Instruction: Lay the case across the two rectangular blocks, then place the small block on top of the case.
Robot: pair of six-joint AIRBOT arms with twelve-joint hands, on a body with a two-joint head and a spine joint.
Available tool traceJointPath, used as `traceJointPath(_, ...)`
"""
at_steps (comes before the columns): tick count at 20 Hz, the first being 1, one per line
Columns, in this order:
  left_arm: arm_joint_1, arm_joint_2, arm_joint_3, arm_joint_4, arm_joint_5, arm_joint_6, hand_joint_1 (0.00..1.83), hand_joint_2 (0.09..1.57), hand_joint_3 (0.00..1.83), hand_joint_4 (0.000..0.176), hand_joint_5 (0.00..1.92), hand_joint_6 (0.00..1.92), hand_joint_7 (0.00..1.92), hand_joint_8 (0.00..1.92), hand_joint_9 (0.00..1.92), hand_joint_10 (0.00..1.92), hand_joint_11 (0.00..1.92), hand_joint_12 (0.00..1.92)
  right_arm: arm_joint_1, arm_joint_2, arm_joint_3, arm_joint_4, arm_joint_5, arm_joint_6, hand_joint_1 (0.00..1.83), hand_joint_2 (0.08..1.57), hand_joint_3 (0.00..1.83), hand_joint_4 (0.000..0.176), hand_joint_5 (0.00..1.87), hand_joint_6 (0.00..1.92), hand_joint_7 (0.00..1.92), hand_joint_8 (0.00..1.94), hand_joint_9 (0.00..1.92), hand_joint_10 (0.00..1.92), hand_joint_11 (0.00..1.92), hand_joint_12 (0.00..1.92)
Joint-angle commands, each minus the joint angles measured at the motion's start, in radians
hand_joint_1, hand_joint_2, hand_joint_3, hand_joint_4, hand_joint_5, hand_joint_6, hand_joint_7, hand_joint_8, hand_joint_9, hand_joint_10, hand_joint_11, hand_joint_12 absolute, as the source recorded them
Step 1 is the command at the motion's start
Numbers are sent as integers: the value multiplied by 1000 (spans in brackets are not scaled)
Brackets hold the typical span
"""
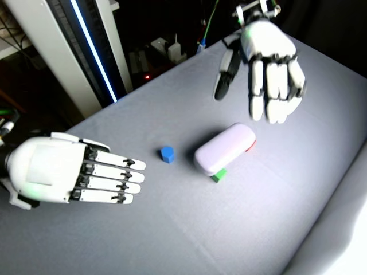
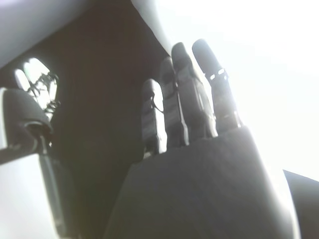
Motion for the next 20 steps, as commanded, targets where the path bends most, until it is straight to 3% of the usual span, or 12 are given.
traceJointPath(1,9,24,-13,-9,-187,-2,1037,877,0,71,321,2,351,1,410,10,0,1265,18,1,4,21,111,8,725,1232,0,0,452,1,430,6,421,11,142,760)
traceJointPath(2,33,51,-31,-15,-214,-3,1123,885,0,37,328,3,352,0,345,11,0,1038,26,-3,5,15,109,8,734,1201,0,0,451,0,432,2,439,7,149,797)
traceJointPath(3,74,85,-59,-28,-265,-7,1121,890,2,31,329,1,325,4,295,13,0,853,43,-10,8,3,102,9,757,1166,0,0,459,0,427,0,439,2,127,879)
traceJointPath(4,106,108,-77,-38,-297,-7,1096,886,0,41,322,0,308,1,285,10,0,845,57,-18,13,-10,92,14,775,1157,0,0,457,0,417,1,437,0,98,953)
traceJointPath(5,133,129,-94,-48,-325,-7,1040,883,0,52,309,0,322,4,315,18,0,964,73,-29,20,-27,79,23,781,1154,0,7,447,0,400,2,435,0,76,1042)
traceJointPath(6,157,150,-110,-54,-353,-7,984,891,3,47,306,0,319,2,322,18,0,992,93,-43,31,-52,63,40,842,1117,0,28,455,1,407,2,483,10,128,1154)
traceJointPath(7,182,167,-126,-59,-373,-7,963,895,3,33,312,2,319,1,323,15,0,1025,115,-56,39,-77,47,53,873,1101,0,26,463,3,413,3,499,14,139,1178)
traceJointPath(8,210,190,-147,-64,-396,-7,955,893,2,18,315,2,312,0,323,13,0,1034,146,-71,48,-110,23,61,894,1100,0,0,468,4,420,5,513,17,128,1174)
traceJointPath(9,228,200,-156,-68,-408,-7,977,897,2,21,311,1,295,0,306,5,0,1013,163,-80,52,-130,6,64,934,1090,0,0,484,3,470,7,557,20,158,1138)
traceJointPath(11,274,217,-174,-89,-446,-7,956,906,2,5,315,2,290,2,286,0,0,941,212,-116,74,-196,-48,89,963,1073,0,0,487,0,512,1,595,13,196,1107)
traceJointPath(16,337,228,-195,-135,-506,-7,995,901,0,0,344,1,314,3,303,10,0,909,286,-186,111,-330,-148,138,898,1083,6,0,485,0,440,1,512,1,78,1097)
traceJointPath(20,348,227,-200,-139,-506,-8,1001,900,1,0,363,2,341,5,325,11,0,960,320,-231,137,-370,-196,139,1050,1038,0,0,534,11,501,16,569,18,180,1057)
